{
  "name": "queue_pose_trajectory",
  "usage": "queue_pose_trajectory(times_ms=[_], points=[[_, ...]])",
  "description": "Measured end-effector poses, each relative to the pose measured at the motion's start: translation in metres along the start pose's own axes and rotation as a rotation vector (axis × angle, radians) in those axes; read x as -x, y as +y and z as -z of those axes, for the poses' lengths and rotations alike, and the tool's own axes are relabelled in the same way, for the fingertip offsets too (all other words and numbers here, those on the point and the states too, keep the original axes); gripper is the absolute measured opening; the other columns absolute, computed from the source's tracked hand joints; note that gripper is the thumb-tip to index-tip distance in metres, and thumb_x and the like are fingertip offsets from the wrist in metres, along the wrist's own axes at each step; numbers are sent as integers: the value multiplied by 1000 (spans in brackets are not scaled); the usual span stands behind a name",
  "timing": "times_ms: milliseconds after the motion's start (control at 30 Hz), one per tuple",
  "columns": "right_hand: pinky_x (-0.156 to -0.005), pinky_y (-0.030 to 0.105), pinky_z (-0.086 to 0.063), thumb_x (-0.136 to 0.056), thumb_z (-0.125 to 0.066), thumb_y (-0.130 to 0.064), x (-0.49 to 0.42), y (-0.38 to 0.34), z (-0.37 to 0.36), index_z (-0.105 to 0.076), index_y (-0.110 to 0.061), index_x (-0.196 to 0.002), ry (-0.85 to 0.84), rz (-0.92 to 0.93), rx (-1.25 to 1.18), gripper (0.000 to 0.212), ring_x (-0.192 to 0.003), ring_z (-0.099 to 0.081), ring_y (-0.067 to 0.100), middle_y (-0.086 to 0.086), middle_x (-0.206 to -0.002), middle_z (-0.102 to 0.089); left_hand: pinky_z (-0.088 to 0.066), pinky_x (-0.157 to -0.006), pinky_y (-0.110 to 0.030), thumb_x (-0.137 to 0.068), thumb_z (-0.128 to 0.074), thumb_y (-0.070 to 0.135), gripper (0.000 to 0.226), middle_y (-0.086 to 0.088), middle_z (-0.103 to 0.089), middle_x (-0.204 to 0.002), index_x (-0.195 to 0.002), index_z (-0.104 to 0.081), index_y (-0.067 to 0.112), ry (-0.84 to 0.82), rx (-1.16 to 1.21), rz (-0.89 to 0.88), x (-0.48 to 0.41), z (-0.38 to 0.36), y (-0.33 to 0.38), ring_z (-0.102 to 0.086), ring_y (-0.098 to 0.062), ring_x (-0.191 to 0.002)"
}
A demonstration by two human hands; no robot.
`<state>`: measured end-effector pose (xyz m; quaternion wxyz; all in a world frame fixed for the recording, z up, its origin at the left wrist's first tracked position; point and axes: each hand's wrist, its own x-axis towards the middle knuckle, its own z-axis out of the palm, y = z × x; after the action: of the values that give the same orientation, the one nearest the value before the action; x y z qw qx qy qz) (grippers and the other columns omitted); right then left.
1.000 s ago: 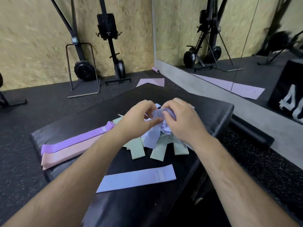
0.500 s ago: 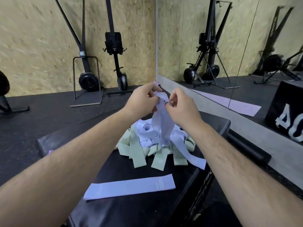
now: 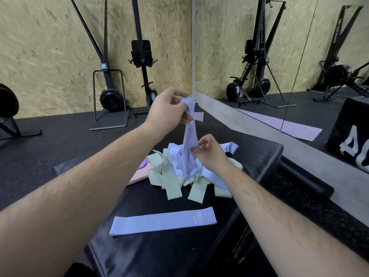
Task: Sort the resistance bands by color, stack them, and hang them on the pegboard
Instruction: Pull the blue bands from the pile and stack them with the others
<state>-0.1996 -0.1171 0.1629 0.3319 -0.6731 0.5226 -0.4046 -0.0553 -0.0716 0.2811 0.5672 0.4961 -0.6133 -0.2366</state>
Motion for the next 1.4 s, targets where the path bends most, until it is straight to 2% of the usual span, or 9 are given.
queue_pose_trajectory(times_ms=[100, 267, 367, 467, 733, 1000, 1100, 1233, 1400], points=[[-63, 33, -37, -85, -53, -31, 5, 5, -14, -44, -4, -71, -71, -12, 48, 32, -61, -43, 19, 9, -66, -48, -61, -64, -32, -95, -45, -3, 26, -8, -70, -76, -111, -62, 10, 27, -18, -5, 1, 5, 4, -75, -27, -67], [-49, 34, -42, -90, -43, -11, 1, 10, -12, -30, -18, -71, 84, -91, -61, 25, -36, -32, 7, -7, -51, -34, -59, -58, -27, -96, -48, 0, 21, -22, -69, -94, -113, -60, 6, 103, -95, 55, -1, 21, -10, -72, -20, -59], [-64, 40, -51, -94, -44, -14, 2, 9, 3, -45, -11, -95, 81, -123, -15, 3, -60, -47, 14, 1, -76, -48, -61, -60, -28, -97, -48, 0, 20, -20, -68, -94, -111, -61, 5, 154, -103, 150, -3, 30, -26, -72, -17, -59], [-64, 32, -40, -99, -41, -15, 0, 14, 17, -46, -10, -112, 44, -132, 27, 14, -66, -44, 15, -2, -83, -46, -63, -66, -32, -95, -54, 1, 17, -24, -73, -95, -110, -62, 4, 162, -49, 227, -4, 37, -37, -74, -24, -68], [-63, 37, -49, -95, -45, -24, 4, 21, 32, -43, -30, -102, -77, -161, -6, 9, -68, -50, 20, 3, -82, -52, -62, -65, -29, -91, -63, -1, 22, -19, -73, -95, -113, -61, 4, 168, 81, 330, 1, 50, -51, -76, -23, -69], [-64, 38, -62, -98, -42, -10, 12, -5, 27, -65, -6, -96, -33, -294, -319, 23, -97, -69, 36, 19, -109, -70, -62, -70, -32, -92, -67, 8, 16, -9, -76, -88, -108, -67, 12, 188, 66, 254, 38, 70, -58, -73, -18, -72], [-88, 41, -59, -95, -51, -8, 18, -13, 27, -66, -12, -73, -45, -269, -343, 27, -93, -69, 29, 12, -99, -75, -61, -70, -34, -92, -69, 10, 17, -12, -76, -92, -109, -66, 11, 226, 104, 301, 58, 83, -73, -75, -21, -76], [-67, 28, -48, -98, -47, -11, 29, -19, 24, -50, -14, -65, -82, -185, -308, 33, -78, -59, 23, 8, -79, -63, -57, -64, -30, -90, -71, 10, 22, -11, -75, -92, -111, -65, 8, 283, 217, 348, 79, 99, -82, -76, -24, -80], [-66, 30, -42, -89, -51, -30, 33, -18, 17, -46, -21, -70, -109, -167, -126, 22, -72, -49, 21, 0, -69, -49, -54, -67, -33, -92, -68, 9, 16, -6, -76, -87, -108, -67, 9, 315, 259, 353, 107, 114, -96, -76, -26, -81]])
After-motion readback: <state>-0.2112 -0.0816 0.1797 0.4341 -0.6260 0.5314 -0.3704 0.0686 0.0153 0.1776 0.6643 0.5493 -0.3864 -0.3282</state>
